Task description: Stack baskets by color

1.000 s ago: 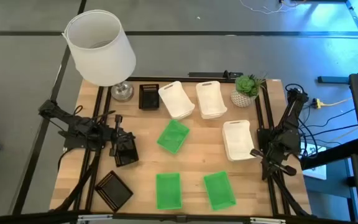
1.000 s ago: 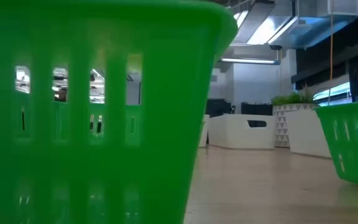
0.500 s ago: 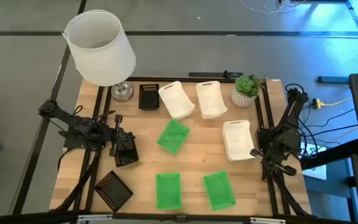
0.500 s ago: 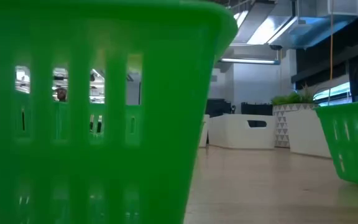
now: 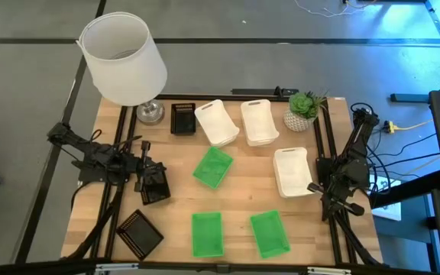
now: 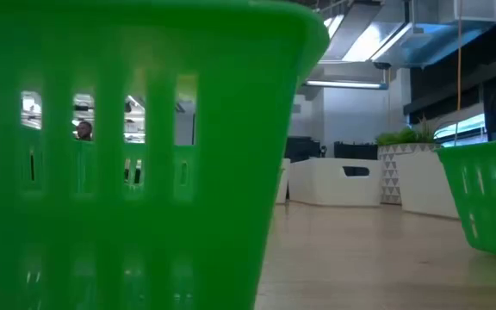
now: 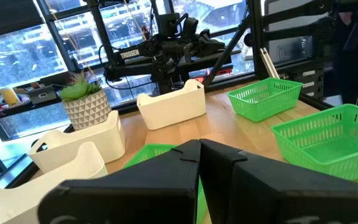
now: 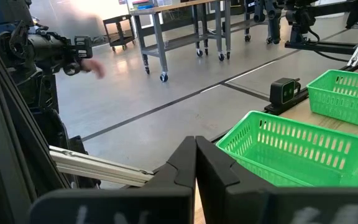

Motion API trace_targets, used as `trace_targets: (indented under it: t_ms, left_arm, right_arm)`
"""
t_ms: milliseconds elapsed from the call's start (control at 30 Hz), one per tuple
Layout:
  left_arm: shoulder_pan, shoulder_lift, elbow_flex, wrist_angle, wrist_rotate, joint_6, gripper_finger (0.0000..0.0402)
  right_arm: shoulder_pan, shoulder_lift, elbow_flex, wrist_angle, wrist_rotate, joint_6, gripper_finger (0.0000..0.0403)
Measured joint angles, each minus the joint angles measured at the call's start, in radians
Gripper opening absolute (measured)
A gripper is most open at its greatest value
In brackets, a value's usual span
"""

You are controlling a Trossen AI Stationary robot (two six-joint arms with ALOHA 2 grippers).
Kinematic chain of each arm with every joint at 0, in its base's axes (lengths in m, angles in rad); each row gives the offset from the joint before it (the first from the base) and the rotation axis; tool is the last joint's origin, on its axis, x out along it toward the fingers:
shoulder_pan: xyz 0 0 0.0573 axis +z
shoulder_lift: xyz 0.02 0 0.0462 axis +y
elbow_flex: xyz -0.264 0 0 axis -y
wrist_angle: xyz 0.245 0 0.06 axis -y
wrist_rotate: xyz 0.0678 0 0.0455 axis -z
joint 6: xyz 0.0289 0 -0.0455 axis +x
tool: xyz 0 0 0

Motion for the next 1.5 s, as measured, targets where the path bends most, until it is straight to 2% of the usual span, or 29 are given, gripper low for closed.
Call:
trace_targets:
  t_ms: [133, 300, 567, 800, 933, 1200, 1300, 1500]
  left_arm:
    - [0.000, 0.000, 0.000, 0.000, 0.000, 0.000, 0.0000]
    - [0.000, 0.000, 0.000, 0.000, 0.000, 0.000, 0.0000]
    - [0.000, 0.000, 0.000, 0.000, 0.000, 0.000, 0.0000]
    - [0.000, 0.000, 0.000, 0.000, 0.000, 0.000, 0.0000]
    - [0.000, 0.000, 0.000, 0.000, 0.000, 0.000, 0.0000]
    - [0.000, 0.000, 0.000, 0.008, 0.005, 0.001, 0.0000]
    - [-0.001, 0.000, 0.002, 0.080, -0.048, -0.004, 0.0000]
    - [0.000, 0.024, 0.156, 0.059, -0.072, 0.023, 0.0000]
  right_arm:
    - [0.000, 0.000, 0.000, 0.000, 0.007, -0.002, 0.0007]
    - [0.000, 0.000, 0.000, 0.002, 0.094, -0.001, 0.0007]
    - [0.000, 0.000, 0.000, 0.003, 0.097, -0.012, 0.0007]
    - [0.000, 0.000, 0.000, 0.005, 0.109, -0.215, 0.0007]
    - [0.000, 0.000, 0.000, 0.013, 0.197, -0.237, 0.0007]
    - [0.000, 0.000, 0.000, 0.068, 0.479, -0.238, 0.0007]
    - [0.000, 0.000, 0.000, 0.085, 0.530, -0.240, 0.0007]
    - [0.000, 0.000, 0.000, 0.089, 0.621, -0.241, 0.0007]
